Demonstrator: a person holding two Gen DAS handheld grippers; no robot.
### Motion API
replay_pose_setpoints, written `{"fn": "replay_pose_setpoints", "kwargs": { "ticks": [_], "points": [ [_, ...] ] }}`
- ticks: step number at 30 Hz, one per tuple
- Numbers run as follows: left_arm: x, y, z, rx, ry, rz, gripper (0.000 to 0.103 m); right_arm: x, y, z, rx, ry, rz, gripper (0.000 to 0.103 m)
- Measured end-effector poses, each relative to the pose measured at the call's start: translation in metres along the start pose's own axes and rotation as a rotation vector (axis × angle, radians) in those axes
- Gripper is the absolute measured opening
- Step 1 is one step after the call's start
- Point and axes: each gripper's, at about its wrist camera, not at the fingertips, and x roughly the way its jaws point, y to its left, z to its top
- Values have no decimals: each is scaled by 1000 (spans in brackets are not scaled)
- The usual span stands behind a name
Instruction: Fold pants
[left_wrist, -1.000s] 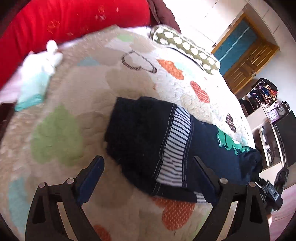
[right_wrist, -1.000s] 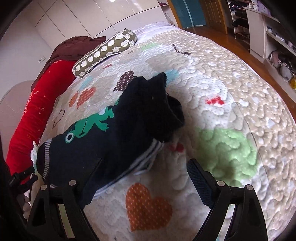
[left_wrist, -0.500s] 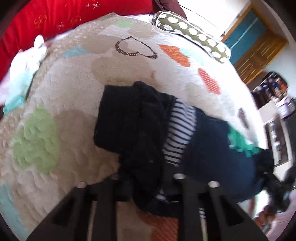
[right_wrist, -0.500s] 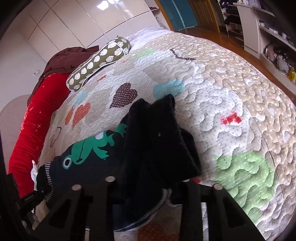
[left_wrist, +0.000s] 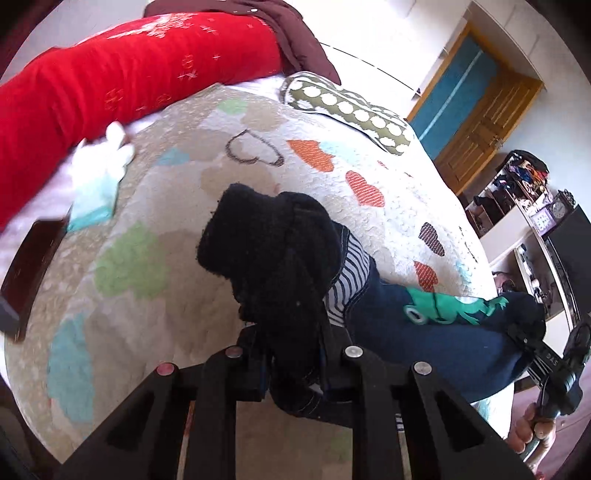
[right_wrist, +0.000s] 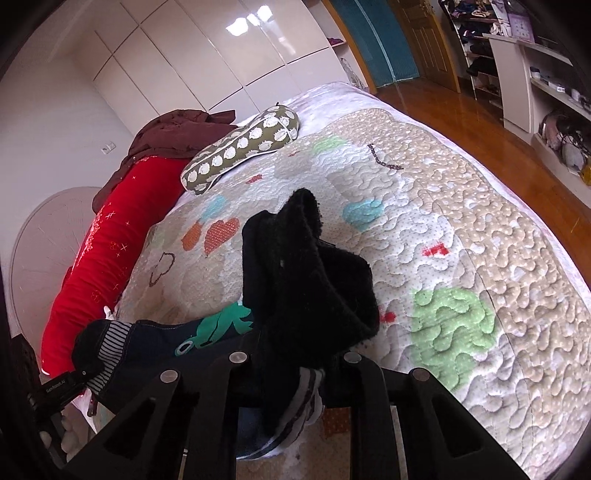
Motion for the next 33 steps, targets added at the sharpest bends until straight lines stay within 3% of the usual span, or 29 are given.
{"fn": "replay_pose_setpoints", "kwargs": {
  "ticks": [3, 5, 7, 8, 10, 11, 12, 14, 17, 19, 21, 25, 28, 33],
  "points": [
    [18, 20, -19, -62, 56, 27, 24, 1, -10, -15, 4, 20, -38, 22],
    [35, 33, -29, -100, 116, 72, 25, 16, -25, -24, 27, 76, -101, 32],
    [37, 44, -36, -141, 142, 38, 26, 31, -43, -33, 55, 142, -166, 36],
    [31, 49, -38, -157, 138, 15, 26, 33, -52, -37, 87, 155, -158, 39],
    [14, 54, -37, -158, 97, 16, 29, 21, -65, -39, 154, 128, -101, 45],
    [2, 56, -35, -159, 66, 25, 36, 12, -66, -39, 167, 104, -99, 51],
    [-9, 59, -34, -165, 36, 31, 39, 3, -65, -37, 161, 74, -111, 54],
    [-26, 67, -30, -192, -10, 20, 56, -18, -56, -36, 111, -9, -157, 59],
    [-42, 71, -31, -238, -21, -48, 58, -48, -41, -42, 42, -166, -220, 75],
    [-39, 67, -32, -242, 2, -103, 58, -54, -33, -44, 29, -158, -190, 75],
    [-31, 62, -36, -242, 43, -154, 58, -47, -26, -43, 50, -101, -94, 75],
    [-8, 59, -43, -304, 152, -253, 45, -21, -17, -55, 89, 41, 100, 75],
    [1, 57, -45, -315, 186, -265, 45, -10, -11, -67, 85, 84, 109, 75],
    [16, 51, -42, -293, 213, -218, 45, -2, -11, -72, 88, 93, 115, 75]
  ]
}}
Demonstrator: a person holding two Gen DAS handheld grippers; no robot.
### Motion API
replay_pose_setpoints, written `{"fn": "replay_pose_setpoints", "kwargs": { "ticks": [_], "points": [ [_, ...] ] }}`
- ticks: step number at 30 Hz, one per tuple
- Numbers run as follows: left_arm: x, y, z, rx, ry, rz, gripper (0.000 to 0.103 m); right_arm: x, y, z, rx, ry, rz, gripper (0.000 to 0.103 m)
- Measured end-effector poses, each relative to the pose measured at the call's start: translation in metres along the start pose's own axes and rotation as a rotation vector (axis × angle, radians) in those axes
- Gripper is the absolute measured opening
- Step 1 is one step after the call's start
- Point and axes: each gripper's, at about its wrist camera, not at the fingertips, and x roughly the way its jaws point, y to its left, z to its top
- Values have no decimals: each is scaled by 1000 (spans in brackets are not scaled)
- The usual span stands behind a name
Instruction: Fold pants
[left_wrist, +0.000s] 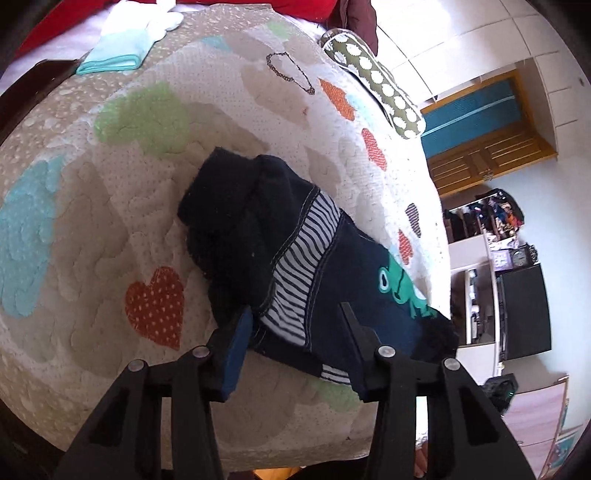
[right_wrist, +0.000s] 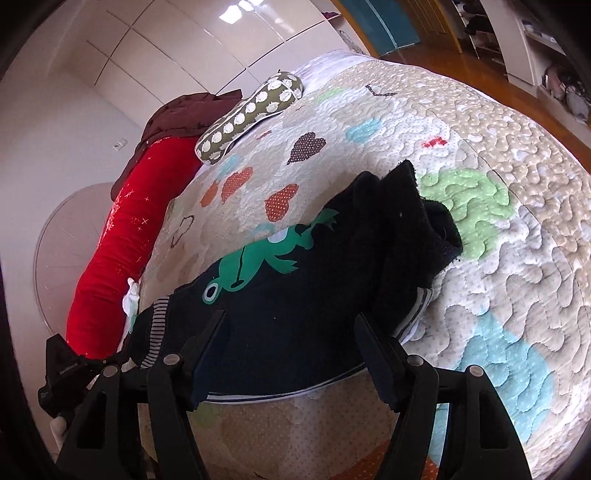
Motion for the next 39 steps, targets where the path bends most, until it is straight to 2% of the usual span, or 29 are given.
{"fn": "replay_pose_setpoints", "kwargs": {
  "ticks": [3, 6, 7, 8, 9, 10, 12, 14, 16, 20, 22, 23, 27, 31, 35, 39],
  "points": [
    [15, -5, 4, 7, 39, 69, 45, -7, 2, -1, -14, -14, 13, 75],
    [21, -9, 1, 24, 51, 70, 45, -12, 7, -1, -22, -19, 24, 75],
    [21, -12, 0, 36, 40, 81, 40, -13, 8, -1, -25, -19, 24, 75],
    [19, -14, -1, 45, 23, 91, 20, -13, 10, 0, -27, -19, 24, 75],
    [19, -15, -1, 49, 17, 101, 9, -12, 10, 0, -29, -16, 26, 75],
    [17, -15, -1, 46, 16, 101, 4, -11, 11, 0, -32, -12, 31, 75],
    [14, -14, 1, 32, 8, 83, 4, -8, 14, 0, -32, -2, 56, 75],
    [11, -13, 3, 15, 4, 65, 4, -3, 18, 0, -25, 25, 123, 75],
    [9, -16, 4, 4, 0, 41, 4, 4, 26, -1, -18, 76, 240, 75],
    [4, -26, 4, 20, -14, 32, 4, 35, 55, -8, 16, 266, 537, 76],
    [2, -28, 3, 24, -26, 32, 4, 57, 70, -14, 44, 360, 620, 76],
    [1, -27, 2, 23, -31, 31, 4, 67, 76, -18, 54, 396, 633, 76],
    [-2, -21, 3, -10, -33, -9, 4, 110, 94, -34, 49, 502, 570, 76],
    [-6, -16, 5, -30, -46, -47, 4, 134, 97, -42, 111, 561, 585, 76],
    [-10, -16, 5, -33, -50, -78, 4, 131, 87, -42, 130, 508, 504, 75],
    [-12, -14, 6, -31, -48, -95, 4, 97, 60, -24, 149, 349, 394, 75]
  ]
}}
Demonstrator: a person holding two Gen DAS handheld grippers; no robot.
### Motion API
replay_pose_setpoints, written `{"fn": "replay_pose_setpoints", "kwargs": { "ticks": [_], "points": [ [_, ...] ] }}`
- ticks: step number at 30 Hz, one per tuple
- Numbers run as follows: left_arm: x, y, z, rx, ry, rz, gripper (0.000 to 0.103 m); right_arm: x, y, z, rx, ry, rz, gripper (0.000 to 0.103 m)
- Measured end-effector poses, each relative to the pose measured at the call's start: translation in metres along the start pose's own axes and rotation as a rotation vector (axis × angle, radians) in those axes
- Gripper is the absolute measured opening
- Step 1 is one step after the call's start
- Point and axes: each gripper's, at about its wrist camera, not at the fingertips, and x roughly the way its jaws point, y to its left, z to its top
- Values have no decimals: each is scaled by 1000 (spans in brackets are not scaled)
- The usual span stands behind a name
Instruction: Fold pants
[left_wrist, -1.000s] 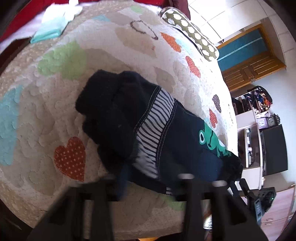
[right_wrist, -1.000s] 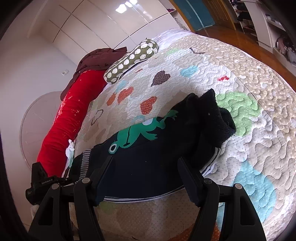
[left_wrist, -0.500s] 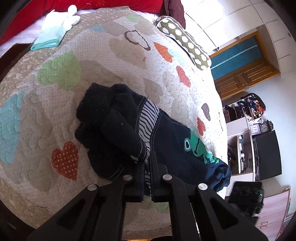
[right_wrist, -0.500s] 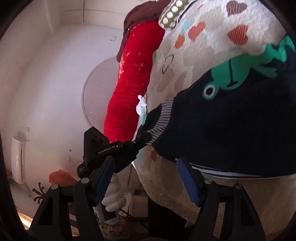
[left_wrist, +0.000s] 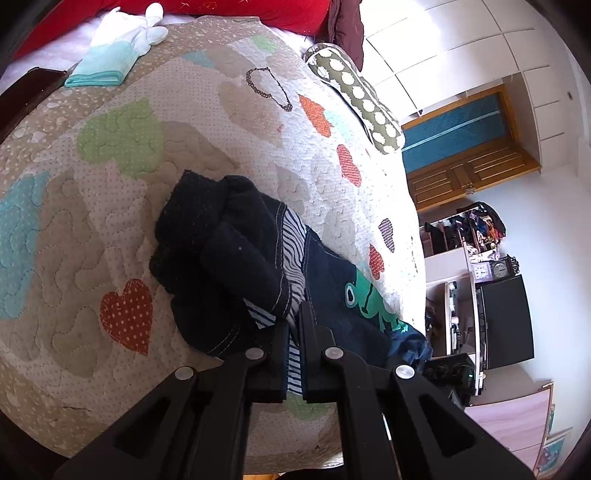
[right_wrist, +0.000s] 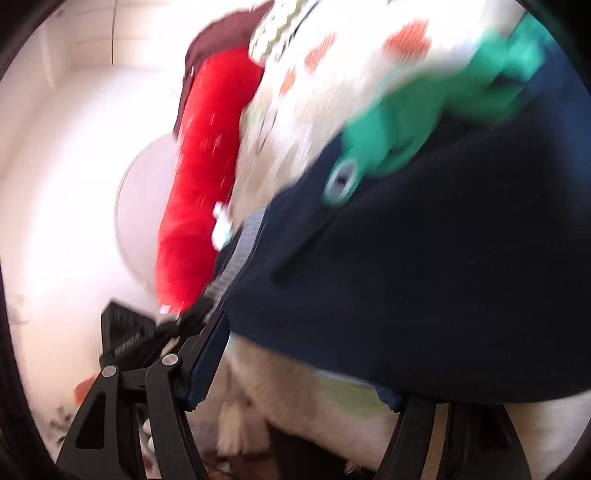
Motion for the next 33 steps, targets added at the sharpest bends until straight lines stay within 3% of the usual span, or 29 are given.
{"fn": "replay_pose_setpoints", "kwargs": {
  "ticks": [3, 4, 5, 6, 7, 10, 13, 17, 22, 24, 26, 28, 33],
  "points": [
    [0, 1, 1, -3, -1, 0, 4, -48, -5, 6, -9, -155, -119, 75],
    [0, 2, 2, -6, -1, -1, 4, -61, -8, 9, -4, -196, -170, 68],
    [1, 1, 3, -7, -3, -3, 4, -73, -10, 11, 2, -225, -208, 49],
    [1, 0, 5, -7, -6, -3, 4, -83, -13, 14, 11, -243, -235, 37],
    [0, -1, 6, -6, -8, -3, 4, -90, -16, 18, 18, -248, -257, 16],
    [3, -12, 17, 11, -21, 7, 4, -108, -12, 24, 15, -282, -267, 9],
    [8, -25, 34, 32, -42, 24, 4, -108, 2, 41, -53, -291, -294, 8],
    [29, -43, 77, 44, -83, 75, 4, -93, 16, 88, -114, -282, -308, 8],
    [76, -34, 130, -13, -56, 112, 4, -60, -6, 157, -11, -251, -309, 11],
    [89, -21, 142, -54, -32, 102, 5, -52, -18, 174, 45, -259, -316, 16],
    [96, -10, 149, -99, -12, 78, 5, -51, -25, 184, 54, -286, -362, 43],
    [99, -1, 152, -129, 11, 35, 11, -55, -29, 188, 42, -322, -399, 60],
    [84, 4, 155, -154, -7, -47, 41, -89, -42, 188, 77, -388, -335, 63]
  ]
}}
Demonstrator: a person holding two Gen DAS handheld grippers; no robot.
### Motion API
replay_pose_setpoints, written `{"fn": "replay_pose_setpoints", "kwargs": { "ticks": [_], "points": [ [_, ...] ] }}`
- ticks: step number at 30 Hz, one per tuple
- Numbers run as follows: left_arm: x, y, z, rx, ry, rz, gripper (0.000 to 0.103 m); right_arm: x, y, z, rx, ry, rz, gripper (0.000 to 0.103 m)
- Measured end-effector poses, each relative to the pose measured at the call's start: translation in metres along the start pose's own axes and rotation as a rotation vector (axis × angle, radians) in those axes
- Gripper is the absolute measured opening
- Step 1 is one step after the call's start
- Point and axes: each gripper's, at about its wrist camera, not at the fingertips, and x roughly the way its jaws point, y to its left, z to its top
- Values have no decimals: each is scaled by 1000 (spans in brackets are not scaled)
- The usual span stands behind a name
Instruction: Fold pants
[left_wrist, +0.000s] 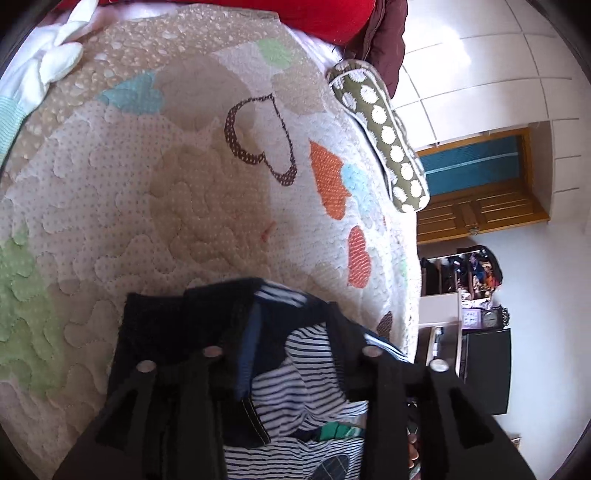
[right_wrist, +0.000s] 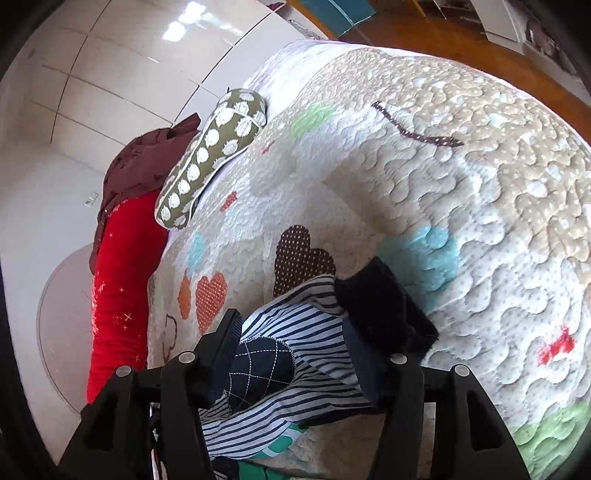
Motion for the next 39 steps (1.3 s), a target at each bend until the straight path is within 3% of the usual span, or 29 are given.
{"fn": "replay_pose_setpoints", "kwargs": {
  "ticks": [2, 5, 10, 12, 13, 14, 17, 20, 22, 25, 27, 29, 34, 36, 37, 39],
  "points": [
    [-10, -4, -3, -1, -5, -39, 43, -17, -5, 1, -11, -39, -16, 70],
    [-29, -17, -16, 55, -29, -22, 45, -33, -12, -7, -67, -67, -118, 77],
    [-59, -31, -51, 142, -84, 46, 49, -14, -18, -24, -131, 27, -173, 76],
    [-69, -31, -63, 157, -100, 67, 49, -7, -9, -27, -176, 23, -183, 45],
    [-74, -30, -70, 165, -107, 80, 49, -2, -5, -27, -192, 63, -174, 8],
    [-80, -29, -77, 175, -114, 97, 49, 2, -4, -28, -185, 95, -163, 6],
    [-98, -23, -93, 217, -150, 152, 51, -11, -3, -35, -174, 76, -152, 6],
    [-107, -14, -103, 249, -196, 228, 53, -28, -13, -41, -149, 52, -201, 7],
    [-110, -1, -105, 233, -206, 269, 53, -40, -26, -42, -109, 34, -247, 14],
    [-108, 17, -106, 204, -183, 280, 54, -68, -35, -51, -103, 0, -187, 15],
    [-103, 27, -105, 198, -182, 321, 56, -93, -37, -63, -144, -36, -177, 28],
    [-94, 36, -103, 191, -167, 345, 59, -112, -38, -77, -176, -53, -164, 51],
    [-57, 46, -110, 201, -66, 365, 60, -132, -42, -106, -256, -66, -230, 59],
    [-47, 41, -121, 269, -63, 450, 54, -131, -41, -115, -272, -63, -253, 59],
    [-45, 37, -126, 308, -71, 511, 32, -130, -42, -118, -269, -59, -249, 59],
    [-50, 37, -130, 316, -67, 516, 30, -129, -44, -123, -255, -50, -231, 59]
  ]
}}
